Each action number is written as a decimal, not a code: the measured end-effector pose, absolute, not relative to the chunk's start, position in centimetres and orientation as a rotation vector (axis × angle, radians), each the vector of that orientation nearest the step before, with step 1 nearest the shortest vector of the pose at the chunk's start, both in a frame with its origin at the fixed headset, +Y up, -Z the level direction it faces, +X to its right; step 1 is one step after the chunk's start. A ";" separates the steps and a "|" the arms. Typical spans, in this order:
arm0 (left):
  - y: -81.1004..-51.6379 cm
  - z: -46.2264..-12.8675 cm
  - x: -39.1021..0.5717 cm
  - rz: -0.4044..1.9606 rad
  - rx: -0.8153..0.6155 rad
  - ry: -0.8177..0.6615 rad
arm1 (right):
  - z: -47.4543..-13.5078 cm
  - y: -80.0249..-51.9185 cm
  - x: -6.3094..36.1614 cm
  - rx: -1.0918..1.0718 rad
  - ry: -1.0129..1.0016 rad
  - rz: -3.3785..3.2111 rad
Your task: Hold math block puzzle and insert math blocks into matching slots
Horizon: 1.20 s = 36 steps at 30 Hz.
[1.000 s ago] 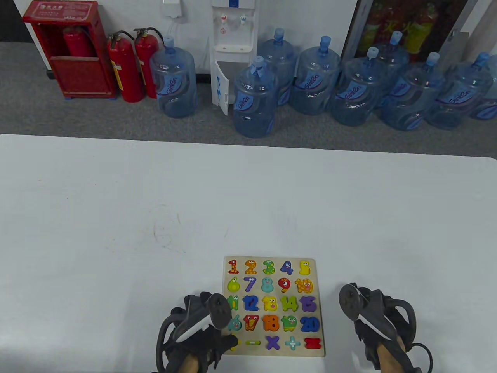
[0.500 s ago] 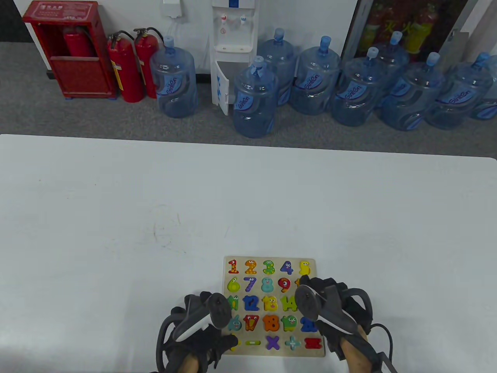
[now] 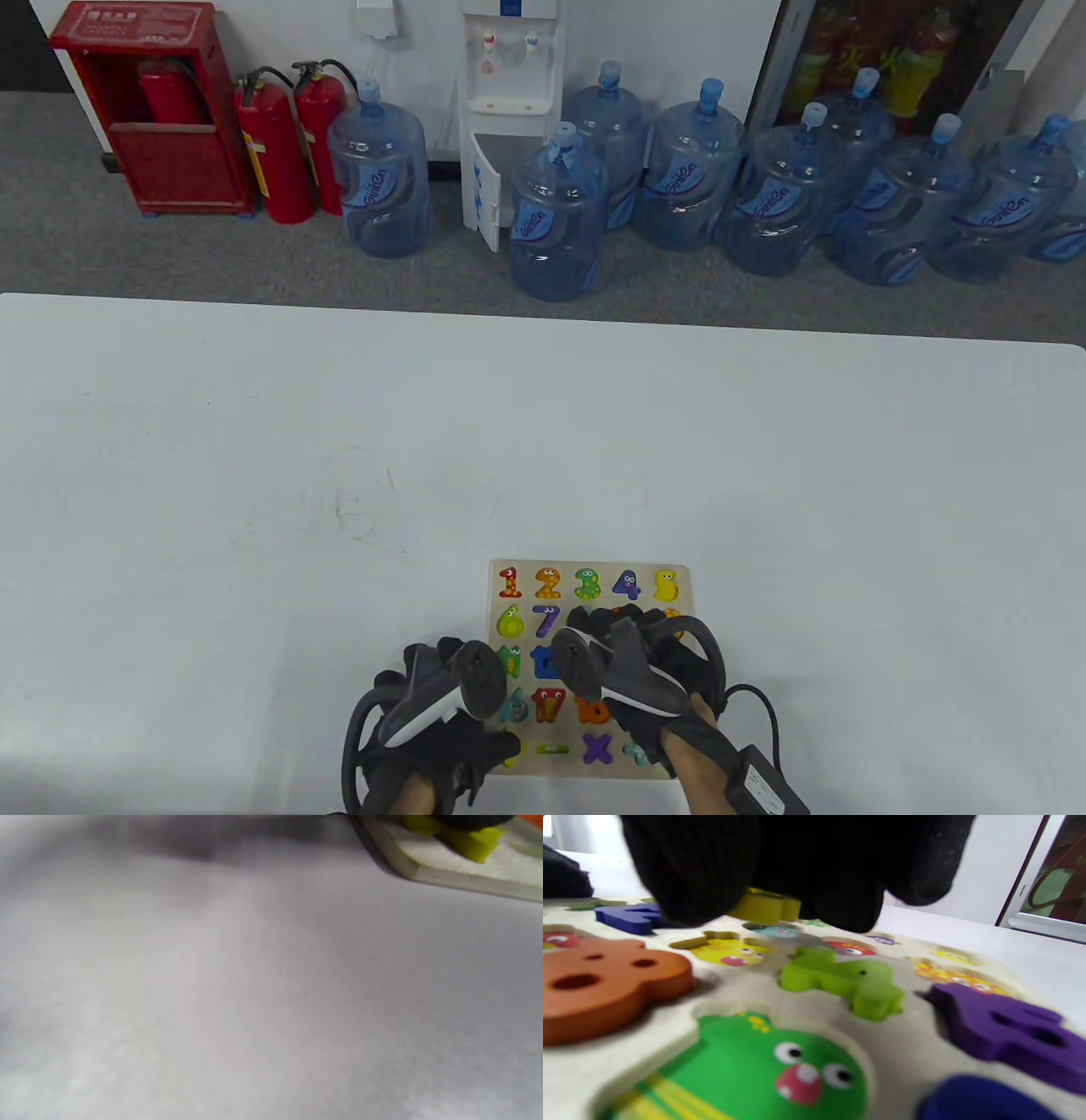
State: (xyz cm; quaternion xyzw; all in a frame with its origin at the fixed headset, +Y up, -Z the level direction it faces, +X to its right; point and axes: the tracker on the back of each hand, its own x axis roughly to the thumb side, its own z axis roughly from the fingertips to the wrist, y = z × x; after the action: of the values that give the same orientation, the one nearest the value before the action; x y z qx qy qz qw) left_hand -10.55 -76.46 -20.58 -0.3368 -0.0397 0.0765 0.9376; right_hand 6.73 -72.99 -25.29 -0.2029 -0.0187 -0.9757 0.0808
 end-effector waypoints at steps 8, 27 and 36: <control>-76.5 -20.6 -10.5 0.156 -0.688 -0.081 | -25.3 -73.4 6.5 -0.612 -0.055 -2.915; -76.4 -20.6 -10.5 0.158 -0.691 -0.082 | -24.9 -71.6 17.8 -0.215 0.098 -3.034; -76.6 -20.6 -10.6 0.176 -0.698 -0.075 | -23.8 -74.1 30.4 0.272 -0.057 -3.149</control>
State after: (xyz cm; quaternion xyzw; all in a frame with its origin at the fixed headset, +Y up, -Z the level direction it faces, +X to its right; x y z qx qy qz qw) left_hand -10.61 -76.56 -20.60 -0.3413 -0.0366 0.0860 0.9353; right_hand 30.40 -74.10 -23.75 0.0859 -0.0181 -0.9961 -0.0096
